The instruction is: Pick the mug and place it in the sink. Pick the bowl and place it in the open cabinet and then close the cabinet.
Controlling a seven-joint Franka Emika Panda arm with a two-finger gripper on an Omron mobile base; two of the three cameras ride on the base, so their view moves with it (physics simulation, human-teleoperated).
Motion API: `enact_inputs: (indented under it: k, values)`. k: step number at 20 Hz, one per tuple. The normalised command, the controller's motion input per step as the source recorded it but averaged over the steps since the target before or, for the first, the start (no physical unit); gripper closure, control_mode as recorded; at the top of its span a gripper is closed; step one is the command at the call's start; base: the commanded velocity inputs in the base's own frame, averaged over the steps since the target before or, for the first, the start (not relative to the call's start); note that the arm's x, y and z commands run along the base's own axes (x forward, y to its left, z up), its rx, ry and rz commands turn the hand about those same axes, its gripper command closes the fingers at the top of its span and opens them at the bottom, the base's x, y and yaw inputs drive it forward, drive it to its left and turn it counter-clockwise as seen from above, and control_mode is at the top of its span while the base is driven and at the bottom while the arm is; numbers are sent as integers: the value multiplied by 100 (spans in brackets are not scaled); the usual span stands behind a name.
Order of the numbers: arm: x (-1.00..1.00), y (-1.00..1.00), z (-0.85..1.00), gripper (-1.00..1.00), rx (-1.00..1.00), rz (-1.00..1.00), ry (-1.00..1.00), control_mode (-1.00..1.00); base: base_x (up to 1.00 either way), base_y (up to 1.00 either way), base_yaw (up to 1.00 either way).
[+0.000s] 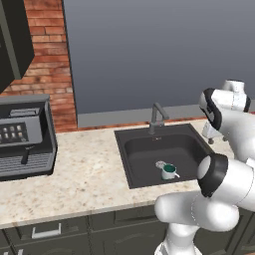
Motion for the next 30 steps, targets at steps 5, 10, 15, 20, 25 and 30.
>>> enact_inputs:
  k: [5,10,15,20,25,30]
  values:
    - [-14,-52,15,-100,-3,-20,0,-100,0,0,0]
    - [-1,-45,1,-100,0,-7,0,-100,0,0,0]
    - [0,-43,0,-100,0,0,-1,-100,0,0,0]
    - [0,-43,0,-100,-2,0,-8,-100,0,0,0]
    - [0,-34,0,-100,-1,-2,-2,-100,0,0,0]
    - [-9,-27,-4,-100,-4,-5,-2,-100,0,0,0]
